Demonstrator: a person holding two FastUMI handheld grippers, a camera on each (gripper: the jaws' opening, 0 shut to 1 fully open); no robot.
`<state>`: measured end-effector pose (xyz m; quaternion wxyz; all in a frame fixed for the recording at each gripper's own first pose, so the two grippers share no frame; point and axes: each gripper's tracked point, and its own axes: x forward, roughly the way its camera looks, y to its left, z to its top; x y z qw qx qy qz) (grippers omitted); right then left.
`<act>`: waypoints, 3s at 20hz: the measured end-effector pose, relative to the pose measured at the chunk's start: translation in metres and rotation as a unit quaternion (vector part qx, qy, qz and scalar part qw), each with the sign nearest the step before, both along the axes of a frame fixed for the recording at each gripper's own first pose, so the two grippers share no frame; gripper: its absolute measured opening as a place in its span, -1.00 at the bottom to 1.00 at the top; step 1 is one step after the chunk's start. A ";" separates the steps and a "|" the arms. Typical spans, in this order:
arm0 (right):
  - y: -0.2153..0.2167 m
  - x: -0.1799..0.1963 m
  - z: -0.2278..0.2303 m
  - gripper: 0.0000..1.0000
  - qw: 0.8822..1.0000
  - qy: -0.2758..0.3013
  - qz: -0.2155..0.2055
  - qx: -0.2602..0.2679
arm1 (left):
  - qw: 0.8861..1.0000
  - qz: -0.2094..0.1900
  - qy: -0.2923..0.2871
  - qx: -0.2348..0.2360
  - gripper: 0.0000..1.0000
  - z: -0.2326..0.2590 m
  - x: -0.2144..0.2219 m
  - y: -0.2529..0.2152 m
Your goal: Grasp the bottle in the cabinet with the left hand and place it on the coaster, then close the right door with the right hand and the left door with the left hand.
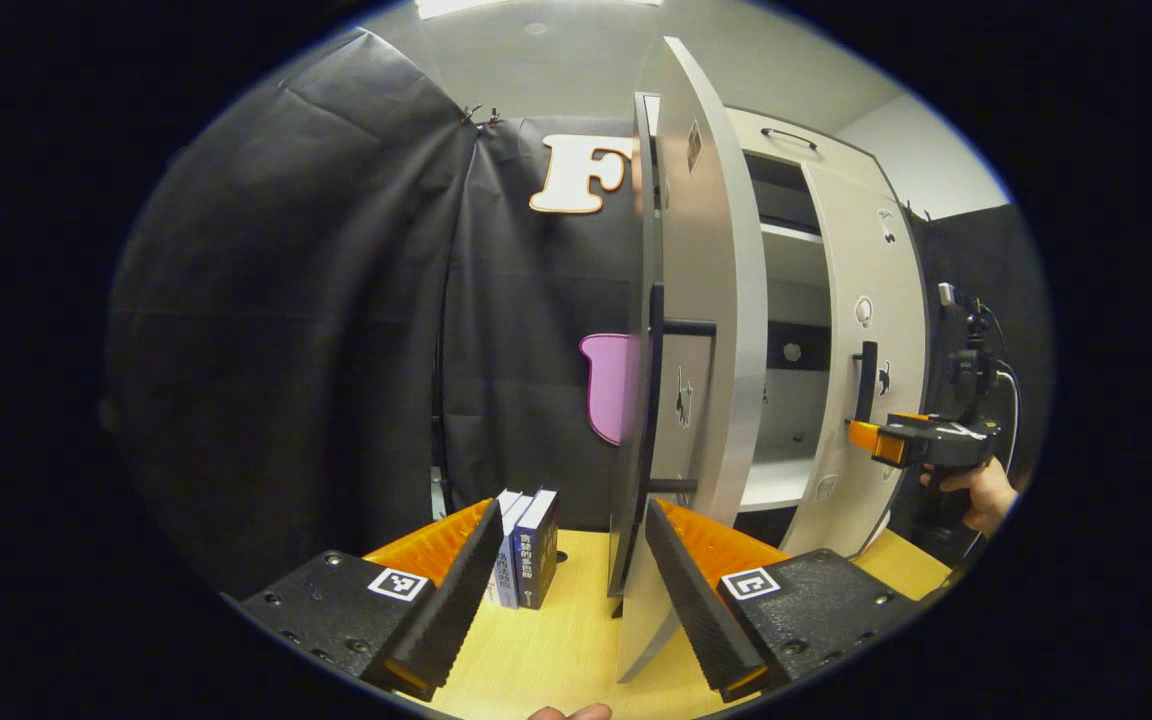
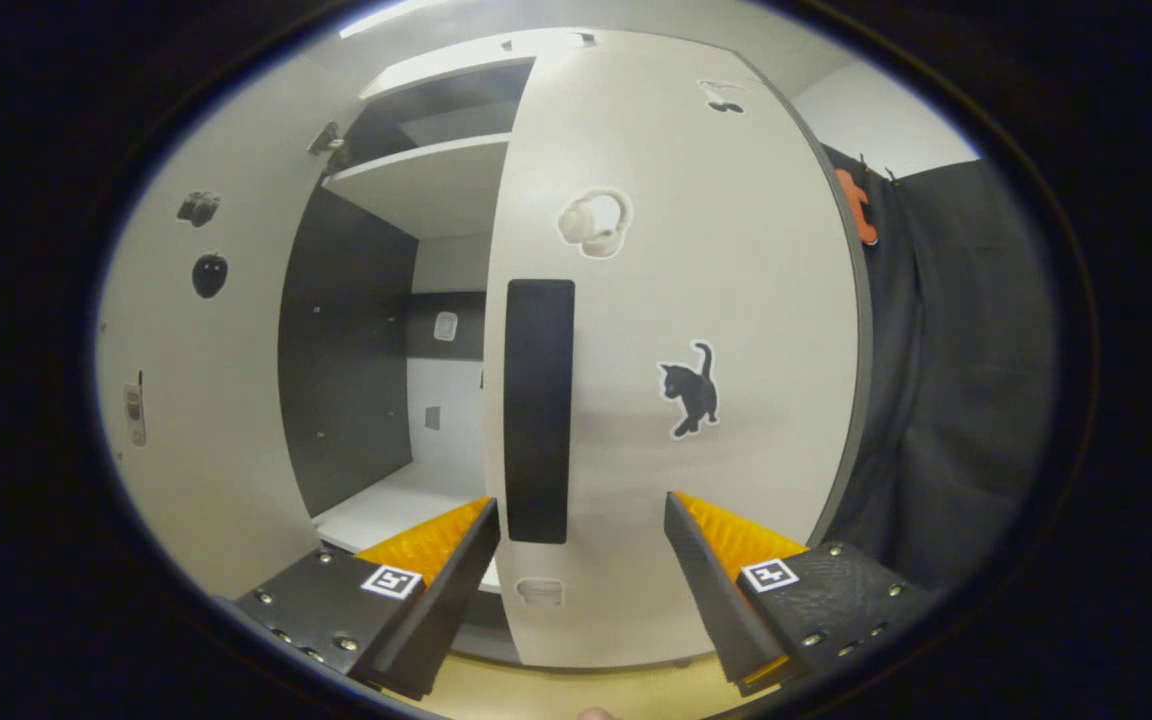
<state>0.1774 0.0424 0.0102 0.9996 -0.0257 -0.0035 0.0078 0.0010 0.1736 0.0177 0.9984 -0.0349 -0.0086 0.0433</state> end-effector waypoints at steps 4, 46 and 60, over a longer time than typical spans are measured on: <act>-0.006 -0.008 -0.003 1.00 1.000 0.004 -0.006 -0.005 | 1.000 -0.022 -0.003 0.000 0.82 0.009 0.006 -0.007; -0.111 -0.115 -0.013 1.00 0.999 0.019 -0.028 0.032 | 0.990 -0.143 -0.001 -0.003 0.94 0.011 0.120 -0.208; -0.112 -0.120 -0.015 1.00 0.999 0.027 -0.007 0.027 | 0.994 -0.108 -0.012 0.017 0.94 0.012 0.184 -0.241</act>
